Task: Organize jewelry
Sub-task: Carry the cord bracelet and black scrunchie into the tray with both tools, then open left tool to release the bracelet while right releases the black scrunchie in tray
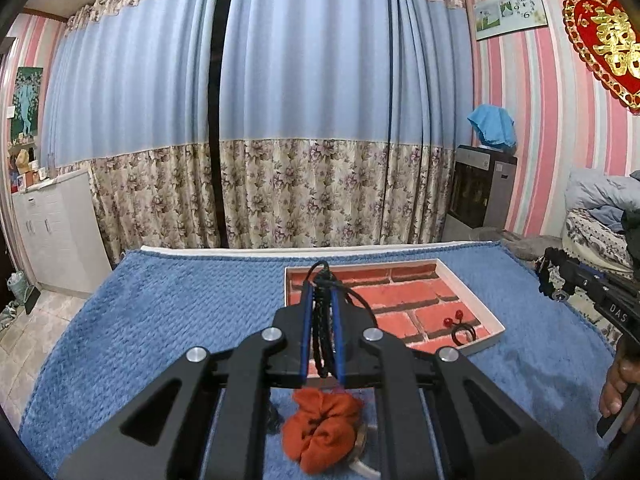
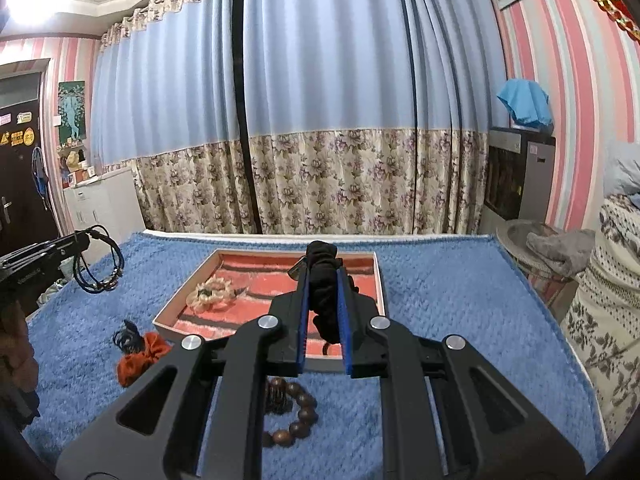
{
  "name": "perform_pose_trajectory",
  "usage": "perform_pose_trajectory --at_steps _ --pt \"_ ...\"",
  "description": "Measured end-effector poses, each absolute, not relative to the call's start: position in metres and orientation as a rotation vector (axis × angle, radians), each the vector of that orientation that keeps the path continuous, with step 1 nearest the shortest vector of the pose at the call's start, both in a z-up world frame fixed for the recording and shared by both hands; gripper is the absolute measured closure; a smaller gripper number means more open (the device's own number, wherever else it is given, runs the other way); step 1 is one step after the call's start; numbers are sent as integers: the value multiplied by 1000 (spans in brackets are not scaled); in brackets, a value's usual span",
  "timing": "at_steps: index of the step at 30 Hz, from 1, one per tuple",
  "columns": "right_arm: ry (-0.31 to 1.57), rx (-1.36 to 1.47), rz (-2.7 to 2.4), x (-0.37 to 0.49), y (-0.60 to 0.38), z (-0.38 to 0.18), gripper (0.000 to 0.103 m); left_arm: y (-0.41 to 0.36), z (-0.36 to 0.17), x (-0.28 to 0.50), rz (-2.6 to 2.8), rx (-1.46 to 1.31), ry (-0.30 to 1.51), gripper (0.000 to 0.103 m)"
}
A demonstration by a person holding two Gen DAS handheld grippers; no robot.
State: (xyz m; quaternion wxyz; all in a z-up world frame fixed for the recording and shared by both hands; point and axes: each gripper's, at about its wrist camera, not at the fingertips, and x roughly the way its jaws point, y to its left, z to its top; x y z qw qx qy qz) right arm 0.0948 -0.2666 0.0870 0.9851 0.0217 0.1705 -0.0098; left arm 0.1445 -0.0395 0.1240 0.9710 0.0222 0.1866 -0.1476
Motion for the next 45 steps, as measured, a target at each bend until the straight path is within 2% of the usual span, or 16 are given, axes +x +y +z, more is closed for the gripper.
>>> perform_pose_trajectory --at_steps 11,23,33,45 --pt "325 35 -27 147 -275 87 89 -53 118 202 -297 19 374 93" --pt "448 60 -50 208 -285 34 89 -73 58 265 -315 11 520 93" --pt "598 92 -29 232 -289 -15 88 -73 21 282 -307 14 638 93" --pt "664 95 -26 240 -288 -38 86 -73 -2 289 -306 24 702 93"
